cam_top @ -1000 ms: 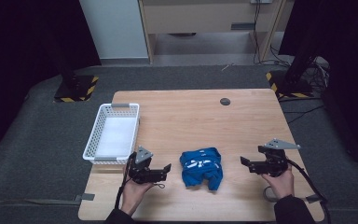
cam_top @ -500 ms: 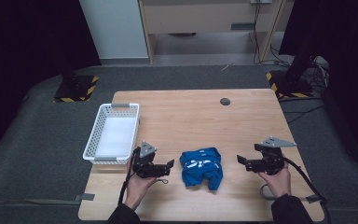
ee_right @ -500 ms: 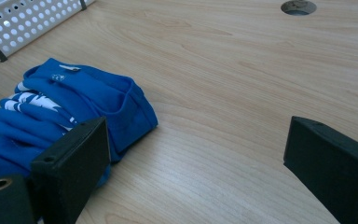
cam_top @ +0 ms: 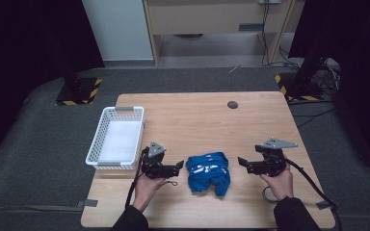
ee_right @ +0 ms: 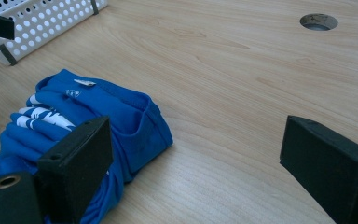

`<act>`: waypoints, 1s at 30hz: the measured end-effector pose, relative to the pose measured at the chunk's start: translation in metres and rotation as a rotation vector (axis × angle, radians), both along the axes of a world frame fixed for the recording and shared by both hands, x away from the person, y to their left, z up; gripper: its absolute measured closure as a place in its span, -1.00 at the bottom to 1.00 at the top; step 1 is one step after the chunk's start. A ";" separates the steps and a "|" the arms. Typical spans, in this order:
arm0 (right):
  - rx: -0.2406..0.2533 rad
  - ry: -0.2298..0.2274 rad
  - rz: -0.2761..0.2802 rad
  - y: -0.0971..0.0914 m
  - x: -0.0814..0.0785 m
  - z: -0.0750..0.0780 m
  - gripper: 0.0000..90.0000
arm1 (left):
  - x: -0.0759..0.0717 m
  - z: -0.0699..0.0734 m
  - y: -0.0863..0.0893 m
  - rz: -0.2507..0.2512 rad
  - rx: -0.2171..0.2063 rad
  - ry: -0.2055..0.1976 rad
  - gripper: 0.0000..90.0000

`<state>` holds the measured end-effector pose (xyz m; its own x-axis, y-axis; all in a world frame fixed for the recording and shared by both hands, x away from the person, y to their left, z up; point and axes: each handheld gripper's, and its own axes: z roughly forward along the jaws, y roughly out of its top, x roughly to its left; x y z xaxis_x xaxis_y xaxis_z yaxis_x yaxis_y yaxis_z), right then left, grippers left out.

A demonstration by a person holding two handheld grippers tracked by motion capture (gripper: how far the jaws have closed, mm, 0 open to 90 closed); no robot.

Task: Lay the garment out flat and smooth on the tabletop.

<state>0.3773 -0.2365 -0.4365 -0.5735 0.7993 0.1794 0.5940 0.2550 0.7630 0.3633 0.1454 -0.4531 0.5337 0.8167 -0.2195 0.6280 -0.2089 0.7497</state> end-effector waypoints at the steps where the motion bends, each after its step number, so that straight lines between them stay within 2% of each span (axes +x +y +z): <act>1: -0.001 0.000 0.002 0.001 0.001 0.000 -0.78 | 0.000 0.000 -0.001 -0.001 -0.005 0.000 -0.75; 6: 0.011 -0.001 0.008 0.006 0.005 -0.001 -0.76 | 0.004 -0.002 -0.005 -0.008 -0.021 0.008 -0.74; 18: 0.030 -0.001 0.027 0.019 0.012 -0.005 -0.68 | 0.009 -0.007 -0.018 -0.035 -0.028 0.019 -0.68; 22: 0.023 0.007 0.033 0.025 0.014 -0.009 -0.65 | 0.011 -0.010 -0.021 -0.036 -0.017 0.021 -0.67; 30: 0.041 0.044 0.046 0.033 0.017 -0.019 -0.58 | 0.015 -0.017 -0.027 -0.048 -0.017 0.044 -0.59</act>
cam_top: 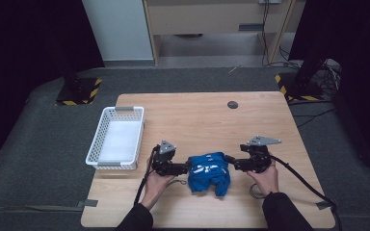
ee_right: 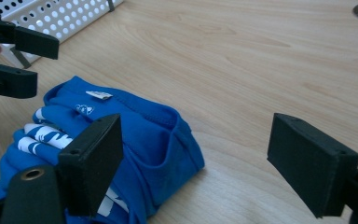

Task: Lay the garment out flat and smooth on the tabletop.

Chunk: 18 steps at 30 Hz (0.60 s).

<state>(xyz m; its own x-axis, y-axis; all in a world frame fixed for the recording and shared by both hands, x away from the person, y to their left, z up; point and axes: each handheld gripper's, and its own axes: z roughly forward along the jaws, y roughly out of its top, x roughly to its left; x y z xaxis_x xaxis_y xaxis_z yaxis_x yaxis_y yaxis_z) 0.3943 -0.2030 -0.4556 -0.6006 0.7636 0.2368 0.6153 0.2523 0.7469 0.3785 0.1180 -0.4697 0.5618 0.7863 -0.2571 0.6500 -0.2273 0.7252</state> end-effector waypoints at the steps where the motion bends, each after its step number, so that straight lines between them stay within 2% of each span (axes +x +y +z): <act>1: 0.003 0.008 0.004 0.001 0.000 -0.001 -0.57 | 0.000 -0.001 -0.001 -0.004 0.001 0.002 -0.58; 5: -0.008 0.026 0.022 0.004 0.000 -0.006 -0.54 | 0.000 -0.004 -0.005 -0.021 0.008 0.011 -0.53; 13: -0.007 0.079 0.057 0.008 0.002 -0.015 -0.37 | 0.002 -0.008 -0.009 -0.043 -0.005 0.030 -0.36; 18: 0.021 0.121 0.075 0.007 0.004 -0.019 -0.14 | 0.003 -0.011 -0.010 -0.062 -0.014 0.053 -0.19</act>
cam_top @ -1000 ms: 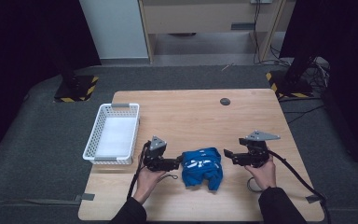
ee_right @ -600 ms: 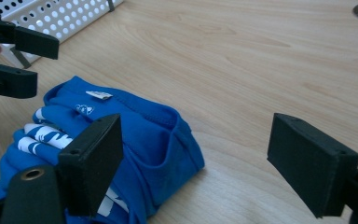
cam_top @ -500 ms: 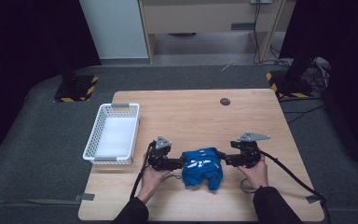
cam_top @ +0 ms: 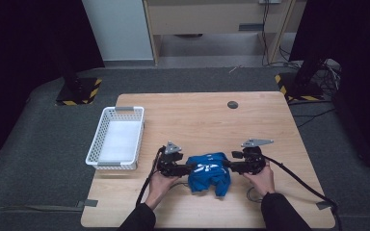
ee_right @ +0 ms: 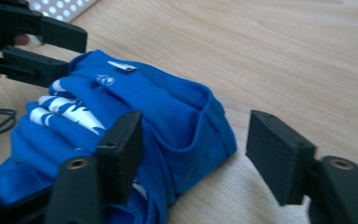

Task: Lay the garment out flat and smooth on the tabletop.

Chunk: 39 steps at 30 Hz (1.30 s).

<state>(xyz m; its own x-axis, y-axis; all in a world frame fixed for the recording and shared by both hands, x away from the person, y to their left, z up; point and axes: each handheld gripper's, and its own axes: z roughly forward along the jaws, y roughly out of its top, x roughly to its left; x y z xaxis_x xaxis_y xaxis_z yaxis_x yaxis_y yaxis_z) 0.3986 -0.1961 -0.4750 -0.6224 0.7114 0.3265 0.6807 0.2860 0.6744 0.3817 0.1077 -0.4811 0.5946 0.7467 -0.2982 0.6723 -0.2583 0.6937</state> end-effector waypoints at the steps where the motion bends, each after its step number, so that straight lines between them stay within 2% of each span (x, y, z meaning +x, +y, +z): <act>1: 0.010 0.011 0.002 0.000 0.000 -0.001 -0.09 | 0.000 -0.001 0.000 0.001 -0.001 0.005 -0.15; 8: 0.032 0.073 0.027 0.001 0.003 -0.008 0.33 | 0.004 -0.008 0.000 -0.015 -0.018 0.049 0.17; 15: 0.008 0.080 0.030 0.002 0.004 -0.012 0.63 | 0.006 -0.016 -0.002 -0.022 -0.010 0.093 0.52; 19: -0.017 0.078 0.030 0.003 0.004 -0.013 0.81 | 0.004 -0.016 -0.006 -0.031 0.005 0.083 0.69; 23: -0.041 0.066 0.033 0.006 0.003 -0.013 0.86 | 0.003 -0.016 -0.008 -0.034 0.018 0.074 0.80; 26: -0.053 0.053 0.035 0.008 0.001 -0.010 0.86 | 0.001 -0.014 -0.008 -0.033 0.025 0.062 0.83; 30: -0.028 0.042 0.029 0.006 0.000 -0.003 0.86 | -0.001 -0.006 -0.006 -0.028 0.014 0.035 0.84; 39: 0.002 -0.070 0.020 0.002 -0.011 0.033 0.87 | -0.012 0.035 0.000 -0.020 -0.028 -0.094 0.84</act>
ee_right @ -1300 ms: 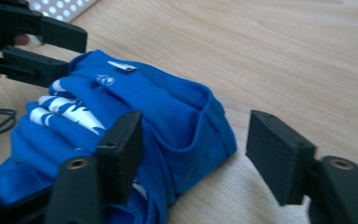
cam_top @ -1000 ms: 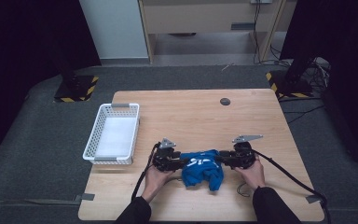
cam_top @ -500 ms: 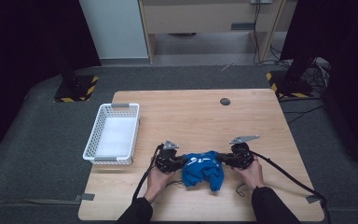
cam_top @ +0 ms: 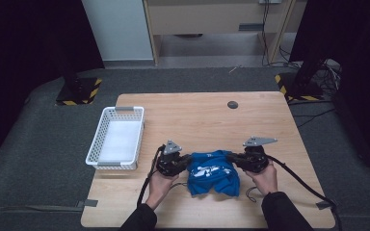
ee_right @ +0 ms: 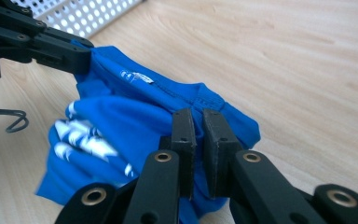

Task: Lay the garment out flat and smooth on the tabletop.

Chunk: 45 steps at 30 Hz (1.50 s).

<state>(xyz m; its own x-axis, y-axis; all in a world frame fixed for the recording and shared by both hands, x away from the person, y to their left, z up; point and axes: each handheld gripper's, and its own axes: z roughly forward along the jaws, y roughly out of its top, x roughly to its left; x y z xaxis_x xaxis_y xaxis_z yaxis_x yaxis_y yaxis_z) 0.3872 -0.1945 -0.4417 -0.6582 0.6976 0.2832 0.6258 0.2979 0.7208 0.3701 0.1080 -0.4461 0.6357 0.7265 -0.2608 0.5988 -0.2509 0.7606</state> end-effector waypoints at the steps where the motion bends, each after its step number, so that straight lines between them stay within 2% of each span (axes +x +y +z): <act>1: 0.005 -0.004 -0.001 -0.001 -0.001 0.003 0.87 | -0.002 0.004 0.000 -0.001 -0.002 -0.015 0.84; 13: 0.049 -0.126 -0.033 -0.009 -0.011 0.046 0.87 | -0.011 0.045 -0.006 -0.008 -0.015 -0.113 0.86; 17: 0.068 -0.152 -0.047 -0.010 -0.010 0.058 0.87 | -0.003 0.061 -0.008 0.006 -0.027 -0.147 0.86; 23: 0.094 -0.215 -0.113 -0.009 0.000 0.075 0.87 | 0.014 0.089 -0.013 0.041 0.003 -0.222 0.86; 28: 0.080 -0.271 -0.173 0.001 0.013 0.085 0.87 | 0.029 0.104 -0.016 0.089 0.040 -0.284 0.86; 33: 0.061 -0.310 -0.250 0.012 0.040 0.092 0.85 | 0.059 0.101 -0.019 0.164 0.073 -0.299 0.82; 34: 0.045 -0.319 -0.262 0.014 0.047 0.092 0.80 | 0.066 0.097 -0.019 0.188 0.074 -0.294 0.76; 35: 0.022 -0.320 -0.282 0.017 0.053 0.092 0.74 | 0.073 0.092 -0.018 0.214 0.070 -0.284 0.61; 36: 0.000 -0.316 -0.297 0.018 0.059 0.091 0.68 | 0.078 0.088 -0.016 0.232 0.071 -0.261 0.56; 37: -0.012 -0.306 -0.311 0.018 0.065 0.089 0.57 | 0.081 0.084 -0.015 0.251 0.079 -0.255 0.48; 38: -0.017 -0.303 -0.332 0.018 0.068 0.088 0.49 | 0.082 0.081 -0.014 0.256 0.086 -0.255 0.33; 40: -0.028 -0.300 -0.348 0.015 0.071 0.088 0.40 | 0.080 0.077 -0.011 0.253 0.079 -0.254 0.28; 43: -0.045 -0.320 -0.350 0.012 0.066 0.088 0.18 | 0.074 0.075 -0.006 0.238 0.083 -0.253 0.11; 45: -0.037 -0.322 -0.349 0.008 0.060 0.088 0.11 | 0.069 0.075 -0.001 0.231 0.069 -0.247 0.04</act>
